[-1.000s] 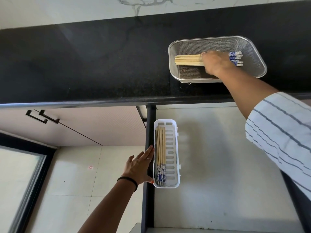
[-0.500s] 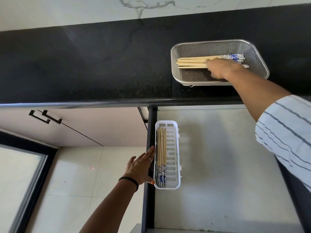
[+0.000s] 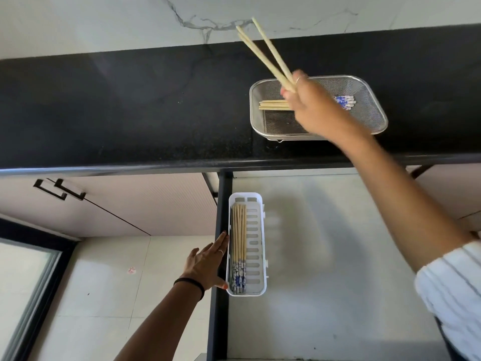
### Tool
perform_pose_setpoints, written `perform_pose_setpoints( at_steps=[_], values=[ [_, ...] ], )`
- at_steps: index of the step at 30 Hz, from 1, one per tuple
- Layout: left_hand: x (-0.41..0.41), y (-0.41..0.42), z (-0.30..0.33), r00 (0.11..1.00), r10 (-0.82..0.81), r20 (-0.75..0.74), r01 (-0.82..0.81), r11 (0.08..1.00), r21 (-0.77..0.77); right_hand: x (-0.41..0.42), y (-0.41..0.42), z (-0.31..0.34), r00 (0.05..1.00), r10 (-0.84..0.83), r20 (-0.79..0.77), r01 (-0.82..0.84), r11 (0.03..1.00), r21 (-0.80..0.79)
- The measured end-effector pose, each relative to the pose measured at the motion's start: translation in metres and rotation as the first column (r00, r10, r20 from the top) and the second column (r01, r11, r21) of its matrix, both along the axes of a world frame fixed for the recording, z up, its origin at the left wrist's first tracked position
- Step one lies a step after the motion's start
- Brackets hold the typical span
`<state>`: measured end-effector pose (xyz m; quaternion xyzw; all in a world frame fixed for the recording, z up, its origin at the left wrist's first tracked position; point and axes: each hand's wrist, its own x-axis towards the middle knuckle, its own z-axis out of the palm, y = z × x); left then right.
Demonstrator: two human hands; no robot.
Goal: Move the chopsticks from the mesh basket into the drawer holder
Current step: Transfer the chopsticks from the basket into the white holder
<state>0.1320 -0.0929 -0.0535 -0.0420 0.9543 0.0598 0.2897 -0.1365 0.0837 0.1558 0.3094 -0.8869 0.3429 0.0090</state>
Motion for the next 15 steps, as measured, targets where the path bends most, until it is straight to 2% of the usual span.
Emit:
perform_pose_setpoints(
  at_steps=[2,5,10,15],
  values=[
    [-0.001,0.001,0.001,1.0,-0.005,-0.002,0.005,1.0,-0.01,0.038,-0.005,-0.01,0.993,0.034,0.11,-0.019,0.99,-0.137],
    [-0.002,0.003,0.003,1.0,-0.014,0.003,0.014,1.0,-0.024,0.091,-0.013,-0.048,0.942,0.114,0.315,-0.048,0.976,-0.212],
    [-0.003,0.007,0.005,0.999,-0.037,0.001,0.037,0.998,-0.05,0.155,-0.032,-0.126,0.815,0.17,0.554,-0.124,0.985,-0.12],
    [-0.003,0.007,0.004,0.999,-0.035,-0.005,0.035,0.998,-0.055,0.186,-0.044,-0.186,0.704,-0.048,0.708,0.021,0.999,0.046]
  ],
)
